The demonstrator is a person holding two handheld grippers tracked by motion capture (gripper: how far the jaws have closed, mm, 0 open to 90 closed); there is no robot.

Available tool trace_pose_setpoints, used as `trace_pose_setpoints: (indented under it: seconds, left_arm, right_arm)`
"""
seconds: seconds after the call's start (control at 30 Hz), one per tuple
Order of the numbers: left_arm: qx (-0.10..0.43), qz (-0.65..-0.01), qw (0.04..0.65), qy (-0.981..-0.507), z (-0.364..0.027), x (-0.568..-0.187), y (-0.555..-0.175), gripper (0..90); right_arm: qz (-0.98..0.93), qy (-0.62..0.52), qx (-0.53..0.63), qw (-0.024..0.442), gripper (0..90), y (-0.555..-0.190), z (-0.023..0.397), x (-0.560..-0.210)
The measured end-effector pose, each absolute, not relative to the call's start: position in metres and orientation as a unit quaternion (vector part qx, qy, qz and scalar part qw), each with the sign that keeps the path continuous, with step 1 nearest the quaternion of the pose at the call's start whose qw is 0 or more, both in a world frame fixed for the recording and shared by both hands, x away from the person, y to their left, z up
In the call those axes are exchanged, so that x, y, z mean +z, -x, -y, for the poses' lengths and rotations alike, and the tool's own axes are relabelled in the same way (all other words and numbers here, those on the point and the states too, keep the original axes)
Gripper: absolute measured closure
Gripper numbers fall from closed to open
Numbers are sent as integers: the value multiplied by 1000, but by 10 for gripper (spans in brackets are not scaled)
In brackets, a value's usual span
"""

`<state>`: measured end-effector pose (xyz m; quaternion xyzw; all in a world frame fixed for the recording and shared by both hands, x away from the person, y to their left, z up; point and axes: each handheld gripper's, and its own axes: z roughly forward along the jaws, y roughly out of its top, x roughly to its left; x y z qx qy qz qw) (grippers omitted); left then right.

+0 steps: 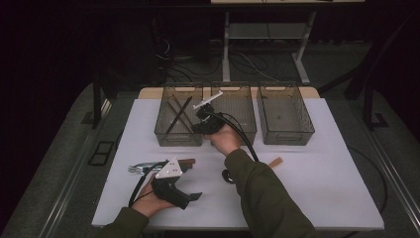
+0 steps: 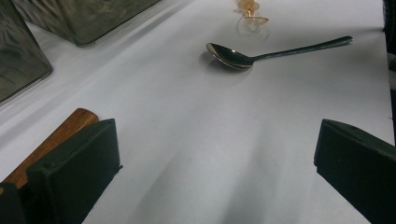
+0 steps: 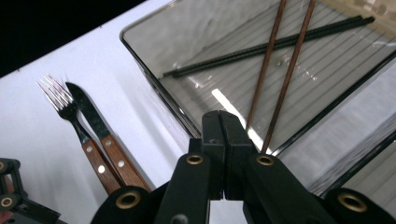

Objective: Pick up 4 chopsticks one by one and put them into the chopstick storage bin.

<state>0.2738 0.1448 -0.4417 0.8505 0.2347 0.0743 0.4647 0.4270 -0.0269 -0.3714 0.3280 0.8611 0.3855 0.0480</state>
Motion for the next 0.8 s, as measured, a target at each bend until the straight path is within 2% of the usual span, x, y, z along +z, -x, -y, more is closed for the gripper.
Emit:
trace_pose_setpoints:
  seconds: [0.17, 0.33, 0.6, 0.8]
  left_arm:
    - [76, -234, 464, -851, -145, -441, -273, 0]
    - [76, -234, 463, -851, -145, -442, -274, 0]
    - [76, -235, 459, -853, -145, -442, -274, 0]
    - [76, -239, 460, -852, -145, -442, -274, 0]
  right_arm:
    - [-861, -322, 392, 46, 868, -423, 27, -368]
    - [-851, -326, 410, 40, 700, -417, 41, -367]
    - [-839, -324, 436, 41, 494, -400, 82, -367]
    - [-832, -327, 446, 45, 427, -387, 118, -368]
